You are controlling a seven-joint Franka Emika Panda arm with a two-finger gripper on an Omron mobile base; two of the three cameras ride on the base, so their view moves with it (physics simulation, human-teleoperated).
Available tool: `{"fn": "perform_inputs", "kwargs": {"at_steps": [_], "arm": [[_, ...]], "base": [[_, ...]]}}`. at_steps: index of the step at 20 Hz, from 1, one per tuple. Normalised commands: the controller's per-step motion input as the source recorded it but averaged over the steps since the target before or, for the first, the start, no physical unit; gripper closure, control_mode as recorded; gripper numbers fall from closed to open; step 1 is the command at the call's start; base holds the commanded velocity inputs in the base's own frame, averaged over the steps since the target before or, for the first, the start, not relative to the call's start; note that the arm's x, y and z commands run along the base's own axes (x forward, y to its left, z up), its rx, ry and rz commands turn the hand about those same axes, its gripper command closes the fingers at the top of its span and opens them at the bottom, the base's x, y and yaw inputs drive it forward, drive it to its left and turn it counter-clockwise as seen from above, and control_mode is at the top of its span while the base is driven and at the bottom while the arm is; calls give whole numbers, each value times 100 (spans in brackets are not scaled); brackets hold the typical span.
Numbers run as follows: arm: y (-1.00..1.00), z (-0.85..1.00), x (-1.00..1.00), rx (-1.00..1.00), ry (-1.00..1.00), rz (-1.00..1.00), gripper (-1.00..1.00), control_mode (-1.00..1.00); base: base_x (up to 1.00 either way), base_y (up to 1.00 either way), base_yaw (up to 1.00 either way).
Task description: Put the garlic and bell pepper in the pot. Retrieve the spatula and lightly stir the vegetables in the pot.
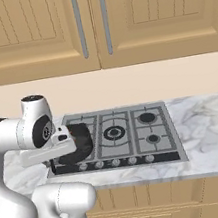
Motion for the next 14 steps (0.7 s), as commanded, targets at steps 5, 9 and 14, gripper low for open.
{"fn": "perform_inputs", "kwargs": {"at_steps": [5, 9, 14], "arm": [[0, 0, 0, 0, 0, 0, 100, 100], [0, 0, 0, 0, 0, 0, 100, 100], [1, 14, 11, -3, 9, 0, 100, -100]], "base": [[0, 0, 0], [0, 0, 0], [0, 0, 0]]}}
